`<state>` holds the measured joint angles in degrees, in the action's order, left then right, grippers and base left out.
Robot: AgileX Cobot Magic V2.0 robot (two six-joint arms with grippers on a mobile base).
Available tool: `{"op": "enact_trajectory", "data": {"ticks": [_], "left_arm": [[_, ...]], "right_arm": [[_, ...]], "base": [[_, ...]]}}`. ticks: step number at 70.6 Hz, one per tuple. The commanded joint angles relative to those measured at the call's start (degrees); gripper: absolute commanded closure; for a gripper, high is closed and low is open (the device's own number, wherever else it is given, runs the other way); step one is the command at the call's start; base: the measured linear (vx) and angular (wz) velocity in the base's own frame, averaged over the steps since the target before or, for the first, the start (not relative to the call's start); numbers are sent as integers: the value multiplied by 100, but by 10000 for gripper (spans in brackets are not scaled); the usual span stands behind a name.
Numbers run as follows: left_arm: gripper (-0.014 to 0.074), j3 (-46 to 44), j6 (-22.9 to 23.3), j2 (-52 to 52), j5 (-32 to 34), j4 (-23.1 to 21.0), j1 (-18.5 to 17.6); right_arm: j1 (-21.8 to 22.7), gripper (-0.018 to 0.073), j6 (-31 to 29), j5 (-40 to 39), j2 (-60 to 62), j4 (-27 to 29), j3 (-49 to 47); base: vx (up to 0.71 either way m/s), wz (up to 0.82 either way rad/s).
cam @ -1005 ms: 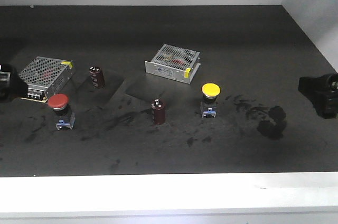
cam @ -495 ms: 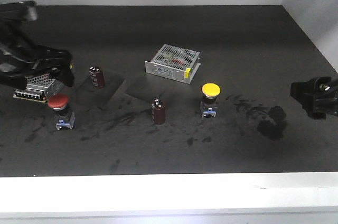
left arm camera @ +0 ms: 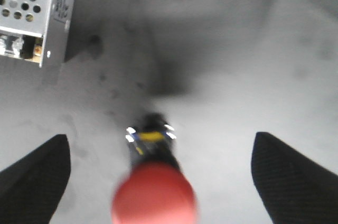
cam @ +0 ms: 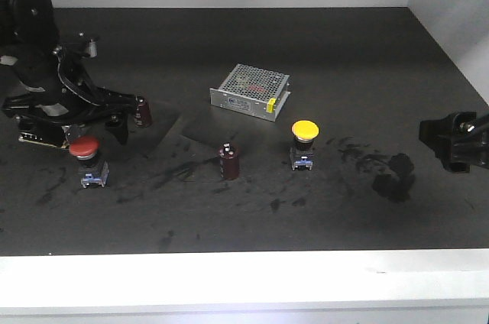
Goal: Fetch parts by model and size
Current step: 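Lower the left gripper onto the red-capped button and close it, then lift the red-capped button with the left gripper and retract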
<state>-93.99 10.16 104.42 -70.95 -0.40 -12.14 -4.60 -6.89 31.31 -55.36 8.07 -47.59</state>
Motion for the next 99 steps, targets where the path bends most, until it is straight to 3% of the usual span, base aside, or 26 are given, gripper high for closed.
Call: {"op": "enact_trajectory", "data": {"ticks": [1,59,73,99], "left_arm": [[-34,-192,67,-159,-9,40,-26],[35,-186,67,219,-12,-37,-26],[139,-181,67,160,-12,-171,-26],[424,313,2,7,-12,-147,-26]], "right_arm": [[-7,-35,-70,-362,39,35,-164],[-7,-35,-70,-405,39,35,-164],[-7,-35,-70,-399,39,35,-164],[-7,-35,-70,-394,39,-29,-164]], "base": [[0,0],[0,0],[0,0],[0,0]]}}
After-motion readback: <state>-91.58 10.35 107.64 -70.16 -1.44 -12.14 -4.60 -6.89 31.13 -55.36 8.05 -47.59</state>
